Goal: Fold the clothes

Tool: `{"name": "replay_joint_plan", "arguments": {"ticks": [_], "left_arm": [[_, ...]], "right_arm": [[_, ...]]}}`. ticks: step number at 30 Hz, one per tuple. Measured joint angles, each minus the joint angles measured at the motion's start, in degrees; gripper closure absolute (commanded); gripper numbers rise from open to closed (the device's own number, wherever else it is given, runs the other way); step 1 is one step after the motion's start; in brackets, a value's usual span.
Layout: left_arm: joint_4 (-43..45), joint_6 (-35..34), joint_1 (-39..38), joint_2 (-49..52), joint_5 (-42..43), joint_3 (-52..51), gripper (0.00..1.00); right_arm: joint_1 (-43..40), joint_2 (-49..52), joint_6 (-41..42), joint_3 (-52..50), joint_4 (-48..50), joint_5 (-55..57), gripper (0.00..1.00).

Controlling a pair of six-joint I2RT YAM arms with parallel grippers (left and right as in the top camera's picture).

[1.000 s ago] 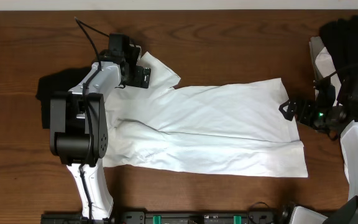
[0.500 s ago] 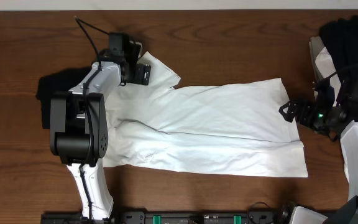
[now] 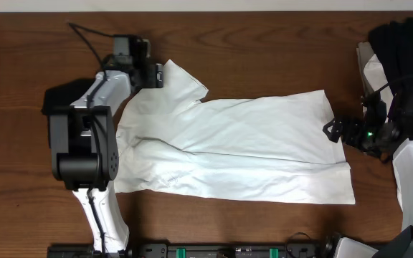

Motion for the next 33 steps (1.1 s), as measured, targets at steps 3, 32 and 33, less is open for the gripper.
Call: {"name": "replay_joint_plan", "arguments": {"ticks": [3, 32, 33], "left_arm": [[-1.2, -1.9, 1.5, 0.0, 0.4, 0.0, 0.19], [-9.9, -1.8, -0.1, 0.9, 4.9, 1.0, 0.81], [-9.9, -1.8, -0.1, 0.9, 4.9, 0.9, 0.89]], "right_arm": [[0.0, 0.0, 0.0, 0.0, 0.0, 0.2, 0.07], [0.0, 0.0, 0.0, 0.0, -0.2, 0.5, 0.08], [0.0, 0.0, 0.0, 0.0, -0.2, 0.5, 0.08]]}}
